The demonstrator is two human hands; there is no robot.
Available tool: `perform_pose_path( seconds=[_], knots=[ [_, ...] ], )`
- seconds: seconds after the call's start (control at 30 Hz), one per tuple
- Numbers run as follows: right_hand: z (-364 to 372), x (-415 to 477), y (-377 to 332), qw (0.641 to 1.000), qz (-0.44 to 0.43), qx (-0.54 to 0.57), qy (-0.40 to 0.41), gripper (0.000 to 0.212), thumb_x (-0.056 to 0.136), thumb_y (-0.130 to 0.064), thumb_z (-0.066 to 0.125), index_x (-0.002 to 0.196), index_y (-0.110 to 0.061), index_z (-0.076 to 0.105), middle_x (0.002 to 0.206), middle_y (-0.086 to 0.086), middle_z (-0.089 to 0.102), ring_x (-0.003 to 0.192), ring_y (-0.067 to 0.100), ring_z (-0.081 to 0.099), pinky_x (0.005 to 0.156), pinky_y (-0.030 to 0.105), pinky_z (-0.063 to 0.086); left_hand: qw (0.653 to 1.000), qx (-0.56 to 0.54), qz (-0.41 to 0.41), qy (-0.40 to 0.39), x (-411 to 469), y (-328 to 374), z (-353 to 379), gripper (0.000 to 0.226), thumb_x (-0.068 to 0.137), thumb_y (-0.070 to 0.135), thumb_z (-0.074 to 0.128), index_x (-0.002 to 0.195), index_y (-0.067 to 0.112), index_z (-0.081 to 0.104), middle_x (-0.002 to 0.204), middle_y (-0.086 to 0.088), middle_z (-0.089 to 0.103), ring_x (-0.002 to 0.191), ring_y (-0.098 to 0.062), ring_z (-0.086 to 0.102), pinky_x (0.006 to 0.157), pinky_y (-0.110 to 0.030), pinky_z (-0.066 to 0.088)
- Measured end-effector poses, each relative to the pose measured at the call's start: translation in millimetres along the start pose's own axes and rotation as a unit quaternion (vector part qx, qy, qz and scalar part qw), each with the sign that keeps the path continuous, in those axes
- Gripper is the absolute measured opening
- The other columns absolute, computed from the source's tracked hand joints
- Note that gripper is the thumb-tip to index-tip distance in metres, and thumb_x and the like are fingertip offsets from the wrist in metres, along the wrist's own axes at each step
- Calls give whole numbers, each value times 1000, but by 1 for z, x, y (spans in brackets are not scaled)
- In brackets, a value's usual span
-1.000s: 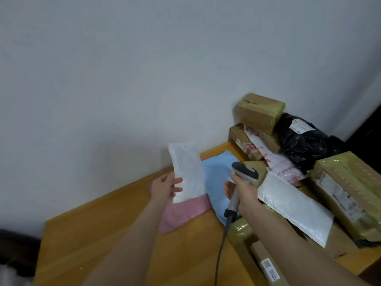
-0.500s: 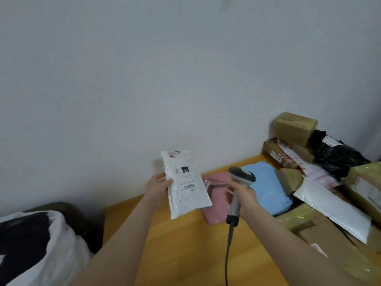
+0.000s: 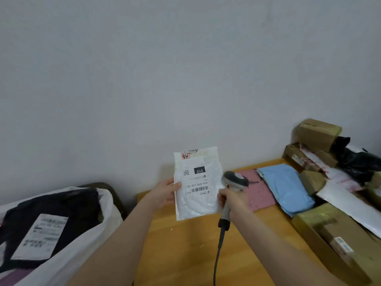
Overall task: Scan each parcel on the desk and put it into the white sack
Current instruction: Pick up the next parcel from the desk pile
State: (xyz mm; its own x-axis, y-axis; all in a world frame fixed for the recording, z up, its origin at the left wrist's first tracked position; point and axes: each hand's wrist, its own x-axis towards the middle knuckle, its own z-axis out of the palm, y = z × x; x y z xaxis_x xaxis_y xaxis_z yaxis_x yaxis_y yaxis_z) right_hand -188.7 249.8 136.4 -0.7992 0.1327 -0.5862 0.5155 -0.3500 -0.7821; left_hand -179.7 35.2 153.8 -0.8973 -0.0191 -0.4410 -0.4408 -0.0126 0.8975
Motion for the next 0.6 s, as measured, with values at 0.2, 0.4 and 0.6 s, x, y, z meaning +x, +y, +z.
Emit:
perform_pose_path(
  seconds=[0.2, 0.4, 0.6],
  knots=[
    [-8, 1, 5, 997, -40, -63, -3, 14, 71, 4, 67, 78, -4, 58, 70, 13, 58, 53, 16, 49, 51, 24, 41, 996, 12, -17, 82, -14, -23, 14, 25, 88, 6, 65, 113, 2, 62, 88, -5, 71, 71, -16, 69, 55, -23, 55],
    [-25, -22, 7, 993, -81, -67, -48, 15, 84, -11, 72, 87, -1, 63, 68, 12, 65, 55, 20, 58, 53, 28, 48, 979, 28, 37, 198, -10, -23, 18, 29, 87, -2, 63, 116, -6, 61, 99, -13, 68, 77, -18, 64, 68, -25, 52],
    [-29, -65, 26, 974, -64, -152, -158, 10, 86, -10, 69, 85, 0, 67, 54, 8, 58, 42, 15, 49, 46, 26, 41, 964, 44, 49, 258, -12, -23, 17, 28, 88, -2, 61, 116, -3, 61, 105, -15, 66, 89, -23, 61, 83, -34, 50]
  ],
)
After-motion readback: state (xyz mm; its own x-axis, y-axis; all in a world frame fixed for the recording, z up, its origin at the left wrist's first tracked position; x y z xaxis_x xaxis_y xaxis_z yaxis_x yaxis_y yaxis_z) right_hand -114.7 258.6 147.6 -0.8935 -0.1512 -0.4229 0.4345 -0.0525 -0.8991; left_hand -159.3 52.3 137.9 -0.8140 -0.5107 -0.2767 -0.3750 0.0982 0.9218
